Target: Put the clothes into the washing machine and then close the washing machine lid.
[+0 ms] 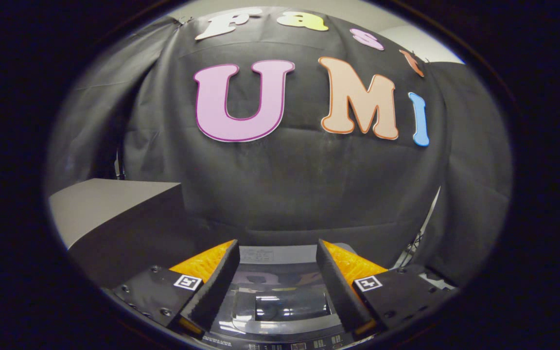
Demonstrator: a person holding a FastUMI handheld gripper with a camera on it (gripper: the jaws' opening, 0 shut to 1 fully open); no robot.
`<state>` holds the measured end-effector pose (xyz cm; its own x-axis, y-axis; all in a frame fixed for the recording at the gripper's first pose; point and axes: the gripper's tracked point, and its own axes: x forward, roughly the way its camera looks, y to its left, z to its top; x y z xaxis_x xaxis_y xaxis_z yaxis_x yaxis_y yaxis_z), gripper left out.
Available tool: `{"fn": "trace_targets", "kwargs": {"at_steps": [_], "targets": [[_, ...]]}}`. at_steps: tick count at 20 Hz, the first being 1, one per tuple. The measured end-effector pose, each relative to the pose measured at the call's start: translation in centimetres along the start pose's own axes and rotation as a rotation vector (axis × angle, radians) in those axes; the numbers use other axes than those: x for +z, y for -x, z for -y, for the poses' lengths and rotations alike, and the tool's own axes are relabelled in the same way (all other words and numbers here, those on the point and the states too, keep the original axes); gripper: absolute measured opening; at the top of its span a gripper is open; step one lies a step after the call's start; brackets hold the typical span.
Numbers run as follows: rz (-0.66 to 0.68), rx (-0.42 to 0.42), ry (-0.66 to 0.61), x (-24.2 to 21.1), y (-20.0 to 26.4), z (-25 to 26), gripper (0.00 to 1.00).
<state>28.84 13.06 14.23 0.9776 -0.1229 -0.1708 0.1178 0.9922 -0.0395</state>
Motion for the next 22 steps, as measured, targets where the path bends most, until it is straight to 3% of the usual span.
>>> {"fn": "trace_targets", "kwargs": {"at_steps": [7,13,22], "targets": [[0.021,0.014,0.004,0.0,0.5,0.8,0.98],[0.071,0.078,0.011,-0.6,2.0,1.8,0.98],[0.16,0.091,-0.012,-3.0,6.7,6.9,0.98]]}}
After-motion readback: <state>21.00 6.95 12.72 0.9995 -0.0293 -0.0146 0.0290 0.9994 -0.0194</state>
